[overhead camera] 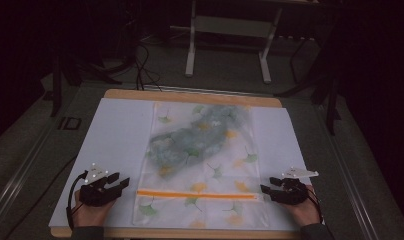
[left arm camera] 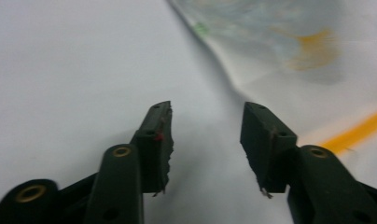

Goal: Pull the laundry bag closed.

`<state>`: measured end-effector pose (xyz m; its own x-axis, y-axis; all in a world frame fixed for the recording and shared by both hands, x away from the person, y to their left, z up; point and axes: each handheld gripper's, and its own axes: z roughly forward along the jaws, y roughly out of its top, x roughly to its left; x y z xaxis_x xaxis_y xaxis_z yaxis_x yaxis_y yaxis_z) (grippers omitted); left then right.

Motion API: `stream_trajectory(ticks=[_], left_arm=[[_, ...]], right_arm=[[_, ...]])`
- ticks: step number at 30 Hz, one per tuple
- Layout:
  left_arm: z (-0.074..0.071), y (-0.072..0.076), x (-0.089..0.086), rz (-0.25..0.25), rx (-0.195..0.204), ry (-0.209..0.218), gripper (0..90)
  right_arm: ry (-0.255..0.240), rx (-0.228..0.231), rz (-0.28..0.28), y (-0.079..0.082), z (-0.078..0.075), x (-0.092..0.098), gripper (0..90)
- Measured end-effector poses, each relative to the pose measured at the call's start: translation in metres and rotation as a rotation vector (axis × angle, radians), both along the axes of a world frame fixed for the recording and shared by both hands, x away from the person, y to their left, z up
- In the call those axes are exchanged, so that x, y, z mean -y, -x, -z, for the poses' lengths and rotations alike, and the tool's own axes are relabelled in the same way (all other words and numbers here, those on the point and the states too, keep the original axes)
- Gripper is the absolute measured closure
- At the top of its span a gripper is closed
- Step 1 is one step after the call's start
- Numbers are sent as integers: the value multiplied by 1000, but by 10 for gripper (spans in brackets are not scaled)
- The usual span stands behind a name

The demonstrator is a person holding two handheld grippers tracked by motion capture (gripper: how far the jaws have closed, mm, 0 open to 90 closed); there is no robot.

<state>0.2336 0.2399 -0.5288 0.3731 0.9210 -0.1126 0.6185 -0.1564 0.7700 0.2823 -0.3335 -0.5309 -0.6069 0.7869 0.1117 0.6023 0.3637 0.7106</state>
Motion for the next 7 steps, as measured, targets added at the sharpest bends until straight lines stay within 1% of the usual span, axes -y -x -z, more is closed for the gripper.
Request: stream_trajectory(ticks=[2, 4, 5, 7], left_arm=[[1, -2, 0, -26, 5, -15, 507], [1, -2, 0, -26, 5, -15, 500], [4, -4, 2, -52, 7, -76, 497], [5, -5, 1, -53, 0, -80, 493]], right_arm=[[-14, 25, 28, 0, -1, 1, 454], [-17, 34, 39, -1, -2, 1, 454], [-31, 45, 58, -3, -3, 0, 454], [-32, 43, 61, -5, -2, -3, 454]])
